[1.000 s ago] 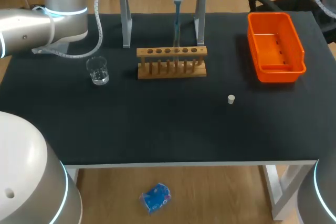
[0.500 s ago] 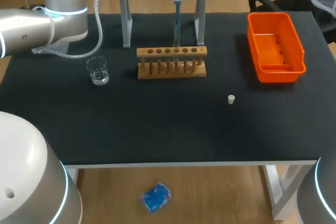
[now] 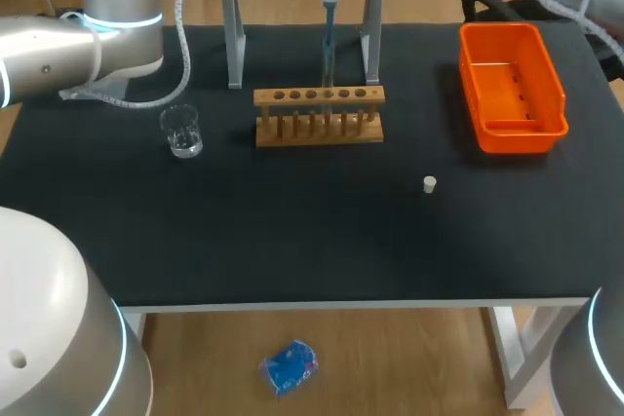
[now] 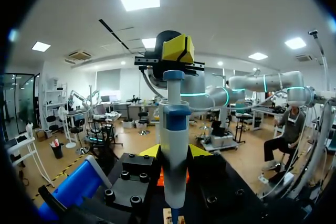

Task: Invert the test tube, pick up the pipette, mount the tip to pipette, aspirate from beaker and dispense into the tube, eject the tip, return the pipette, and cap with the stopper.

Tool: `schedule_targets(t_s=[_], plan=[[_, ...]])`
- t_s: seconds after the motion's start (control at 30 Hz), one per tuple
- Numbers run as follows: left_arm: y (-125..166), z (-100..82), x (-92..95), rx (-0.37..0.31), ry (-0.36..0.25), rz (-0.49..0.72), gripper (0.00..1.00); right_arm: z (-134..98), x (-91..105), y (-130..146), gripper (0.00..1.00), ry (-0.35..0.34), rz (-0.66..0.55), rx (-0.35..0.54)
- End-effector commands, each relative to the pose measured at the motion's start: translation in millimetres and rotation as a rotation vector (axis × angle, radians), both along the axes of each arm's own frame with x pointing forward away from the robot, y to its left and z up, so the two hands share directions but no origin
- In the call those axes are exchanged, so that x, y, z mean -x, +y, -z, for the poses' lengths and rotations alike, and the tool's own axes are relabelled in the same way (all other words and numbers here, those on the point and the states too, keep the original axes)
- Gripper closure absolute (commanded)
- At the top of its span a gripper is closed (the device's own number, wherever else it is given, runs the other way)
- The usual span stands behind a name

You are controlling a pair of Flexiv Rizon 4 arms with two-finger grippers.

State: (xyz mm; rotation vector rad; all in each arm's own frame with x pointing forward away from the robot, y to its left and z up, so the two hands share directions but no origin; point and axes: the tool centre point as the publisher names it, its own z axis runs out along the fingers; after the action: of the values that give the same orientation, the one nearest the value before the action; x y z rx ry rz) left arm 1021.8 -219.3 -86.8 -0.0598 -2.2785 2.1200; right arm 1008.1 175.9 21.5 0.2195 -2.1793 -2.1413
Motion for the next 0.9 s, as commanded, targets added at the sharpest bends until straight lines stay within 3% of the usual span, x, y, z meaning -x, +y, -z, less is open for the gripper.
schedule_targets(t_s=[0.03, 0.5, 0.9], plan=[[0, -0.7, -0.9, -0.002, 0.001, 0.002, 1.0, 7, -8.3, 7, 1.0, 0.012, -0.026, -0.036], [0, -0.7, -0.9, -0.002, 0.001, 0.002, 1.0, 10, -15.2, 18, 1.0, 0.036, -0.058, -0.042], [0, -0.7, -0.9, -0.002, 0.001, 0.002, 1.0, 15, -16.4, 23, 1.0, 0.047, -0.07, 0.004]])
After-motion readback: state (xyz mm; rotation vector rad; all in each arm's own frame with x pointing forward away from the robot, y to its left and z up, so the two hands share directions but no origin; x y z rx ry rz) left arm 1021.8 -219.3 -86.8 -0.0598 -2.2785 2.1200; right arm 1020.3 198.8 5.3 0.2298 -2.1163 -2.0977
